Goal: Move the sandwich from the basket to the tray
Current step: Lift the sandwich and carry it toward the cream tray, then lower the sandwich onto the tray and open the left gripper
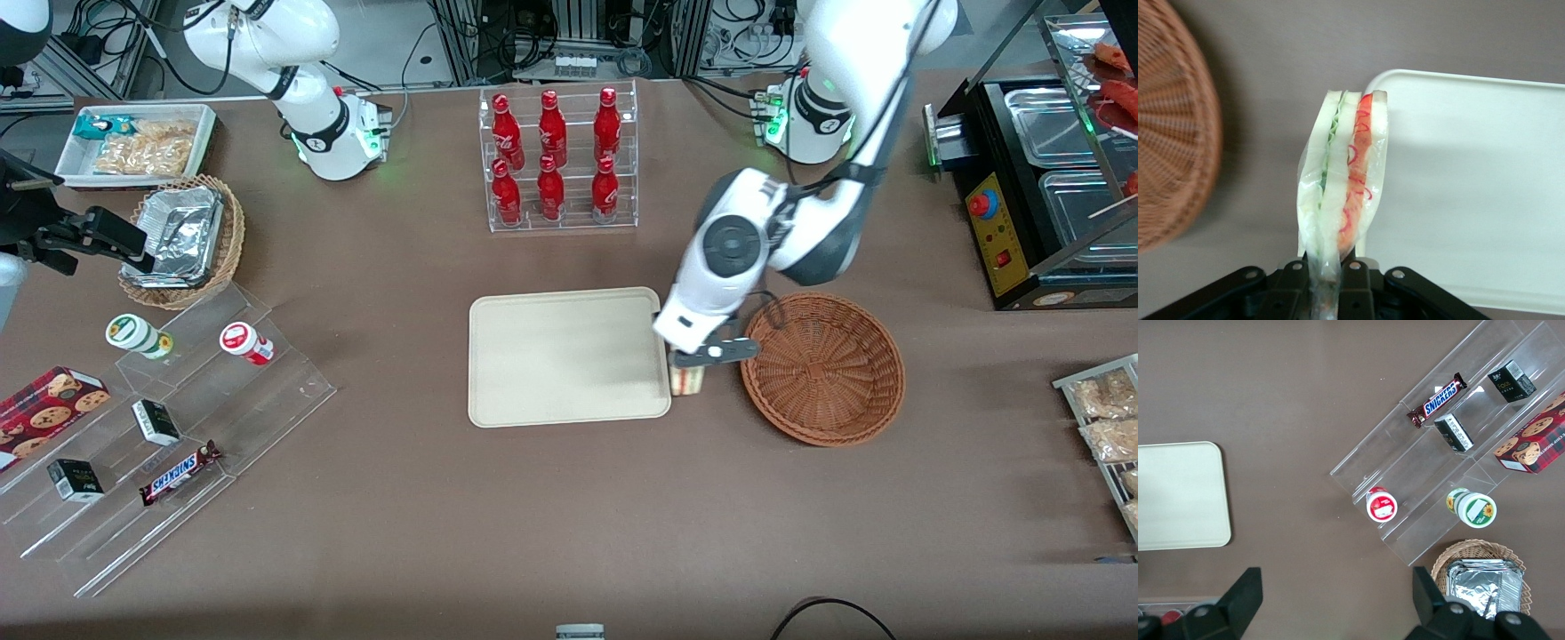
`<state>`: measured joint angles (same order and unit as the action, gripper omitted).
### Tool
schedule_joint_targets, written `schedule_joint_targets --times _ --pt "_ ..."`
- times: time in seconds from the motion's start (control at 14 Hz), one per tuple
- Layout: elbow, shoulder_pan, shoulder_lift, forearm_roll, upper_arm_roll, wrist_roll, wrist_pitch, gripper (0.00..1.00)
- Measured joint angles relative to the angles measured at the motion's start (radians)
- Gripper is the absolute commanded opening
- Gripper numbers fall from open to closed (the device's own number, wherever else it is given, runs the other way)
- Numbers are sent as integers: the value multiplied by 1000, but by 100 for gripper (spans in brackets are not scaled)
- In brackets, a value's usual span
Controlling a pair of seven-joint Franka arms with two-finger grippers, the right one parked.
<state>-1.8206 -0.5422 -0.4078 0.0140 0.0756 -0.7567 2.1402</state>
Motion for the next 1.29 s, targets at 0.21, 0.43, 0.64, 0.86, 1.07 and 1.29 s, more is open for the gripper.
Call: schedule_joint_targets --times 0.21,0.43,0.64,0.86,1.07,1.29 --pt "126 -77 -108 0 0 -119 0 0" --pt "252 -154 -216 0 0 -230 1 0" --pt "335 -196 -280 0 0 -289 1 0" --pt "366 -229 -314 0 0 -327 11 2" --pt "371 -239 -333 0 -1 -334 26 99" --pt "373 -238 -336 0 -5 -330 30 100"
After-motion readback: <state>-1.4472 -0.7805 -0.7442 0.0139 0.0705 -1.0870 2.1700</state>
